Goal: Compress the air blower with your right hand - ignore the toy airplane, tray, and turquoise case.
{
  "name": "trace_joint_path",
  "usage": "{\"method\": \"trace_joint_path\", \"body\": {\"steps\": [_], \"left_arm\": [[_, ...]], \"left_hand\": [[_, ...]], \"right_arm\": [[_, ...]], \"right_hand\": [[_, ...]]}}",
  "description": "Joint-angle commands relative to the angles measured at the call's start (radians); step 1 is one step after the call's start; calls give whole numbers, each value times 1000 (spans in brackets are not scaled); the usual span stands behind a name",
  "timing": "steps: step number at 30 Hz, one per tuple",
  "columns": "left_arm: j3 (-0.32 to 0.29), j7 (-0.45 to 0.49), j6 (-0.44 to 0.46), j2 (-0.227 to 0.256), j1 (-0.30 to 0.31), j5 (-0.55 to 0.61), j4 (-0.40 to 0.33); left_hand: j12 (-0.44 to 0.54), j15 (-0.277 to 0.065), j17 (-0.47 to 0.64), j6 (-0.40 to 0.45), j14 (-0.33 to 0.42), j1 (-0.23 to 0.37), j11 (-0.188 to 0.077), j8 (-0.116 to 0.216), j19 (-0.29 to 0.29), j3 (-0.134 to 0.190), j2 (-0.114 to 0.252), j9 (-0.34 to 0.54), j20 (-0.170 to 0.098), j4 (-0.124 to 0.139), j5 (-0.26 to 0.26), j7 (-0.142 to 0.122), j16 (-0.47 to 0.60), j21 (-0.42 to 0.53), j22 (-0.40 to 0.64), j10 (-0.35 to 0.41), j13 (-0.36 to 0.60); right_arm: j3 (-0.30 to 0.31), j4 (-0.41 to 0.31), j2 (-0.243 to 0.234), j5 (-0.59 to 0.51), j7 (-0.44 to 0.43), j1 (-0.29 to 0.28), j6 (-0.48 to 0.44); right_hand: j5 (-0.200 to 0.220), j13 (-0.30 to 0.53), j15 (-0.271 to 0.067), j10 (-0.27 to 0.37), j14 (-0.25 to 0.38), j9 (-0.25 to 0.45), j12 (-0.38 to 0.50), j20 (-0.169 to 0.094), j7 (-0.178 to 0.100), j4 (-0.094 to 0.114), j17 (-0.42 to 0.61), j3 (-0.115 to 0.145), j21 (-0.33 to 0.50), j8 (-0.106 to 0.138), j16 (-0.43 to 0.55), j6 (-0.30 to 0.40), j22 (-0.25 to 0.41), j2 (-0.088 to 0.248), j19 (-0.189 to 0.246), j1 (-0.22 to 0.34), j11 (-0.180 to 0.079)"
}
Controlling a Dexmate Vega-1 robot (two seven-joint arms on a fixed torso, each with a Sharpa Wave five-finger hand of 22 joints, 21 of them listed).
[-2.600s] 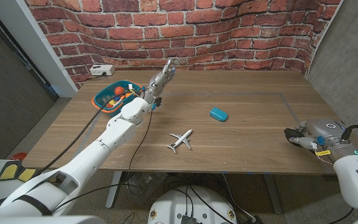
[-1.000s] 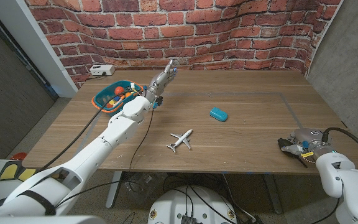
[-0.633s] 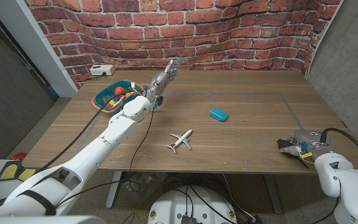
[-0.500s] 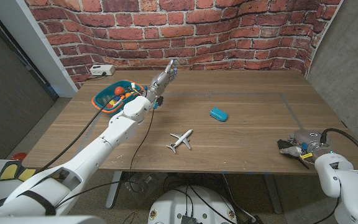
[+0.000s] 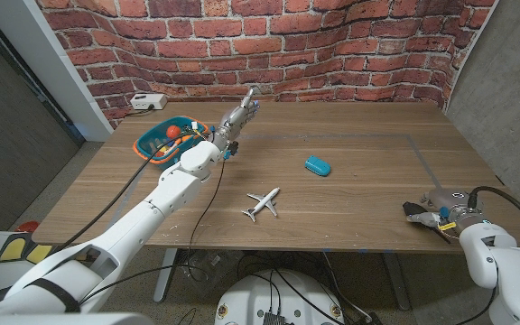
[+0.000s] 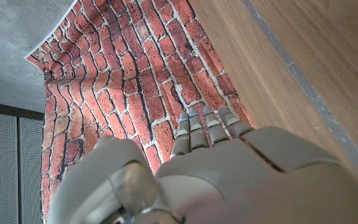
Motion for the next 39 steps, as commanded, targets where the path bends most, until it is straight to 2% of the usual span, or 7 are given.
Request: {"method": "trace_joint_path", "body": {"steps": [1, 4, 11, 15, 18, 31, 39], "left_arm": [[-2, 4, -3, 1, 7, -2, -6], [-3, 5, -4, 3, 9, -2, -8], [-6, 15, 5, 4, 15, -6, -16], [-6, 12, 5, 4, 16, -8, -14], [-5, 9, 5, 5, 15, -8, -14], [-7, 12, 8, 10, 20, -10, -21], [-3, 3, 0, 8, 20, -8, -15]], "left_hand": [[-2, 1, 5, 10, 13, 4, -3, 4, -1, -2, 1, 6, 8, -2, 0, 2, -1, 1, 4, 4, 3], [-2, 1, 5, 11, 13, 6, -3, 4, -1, -1, 2, 6, 8, -2, 0, 1, -1, 1, 4, 5, 3], [-1, 0, 5, 16, 12, 8, -1, 5, 0, 0, 4, 6, 8, -2, -1, -1, -2, 1, 4, 7, 3], [-1, 0, 5, 16, 12, 10, -3, 5, 0, 1, 5, 6, 9, -3, -2, 1, -2, 1, 4, 6, 3], [-1, -1, 5, 17, 12, 11, -4, 5, 0, 1, 6, 6, 10, -3, -3, 1, -2, 1, 4, 8, 3], [-1, 1, 5, 18, 13, 14, -2, 4, 1, 2, 8, 6, 9, -3, -4, -1, -2, 2, 5, 7, 3], [-1, 0, 5, 19, 13, 16, -5, 4, 1, 2, 9, 6, 9, -3, -6, 2, -2, 2, 5, 8, 3]], "right_arm": [[6, -16, -13, 16, -39, -17, -33], [17, -25, 3, 38, -71, -22, -30], [77, -64, 82, 142, -229, -57, 52], [102, -74, 129, 199, -306, -63, 98], [116, -66, 179, 250, -405, -65, 157], [169, -17, 299, 532, -592, -14, 409], [168, 62, 319, 714, -627, 64, 557]], "right_hand": [[14, 4, -3, -50, -50, -2, -2, -46, 25, 1, 1, -11, -22, 2, -4, -57, 2, -7, -34, -24, 35], [18, 4, 13, -77, -76, -2, -3, -30, 31, 6, 1, -17, -34, 2, -4, -86, 2, -9, -54, -40, 50], [18, 5, 42, -87, -90, -2, 11, -17, 97, 42, 3, -41, -44, 1, 8, -163, 3, 1, -60, -119, 86], [16, 5, 53, -88, -93, -2, 14, -9, 100, 59, 4, -52, -47, 8, 10, -165, 4, 4, -62, -154, 100], [15, 4, 52, -93, -94, 2, 19, -7, 71, 89, 3, -67, -54, 52, 14, -62, 4, 19, -59, -215, 102], [13, 5, 46, -109, -118, 2, 20, -2, 57, 86, -2, -58, -73, 37, 5, -88, 3, 44, -83, -213, 96], [8, 5, 47, -90, -123, 2, 30, -9, 49, 77, -5, -43, -82, 46, 8, -56, 1, 69, -87, -197, 98]]}}
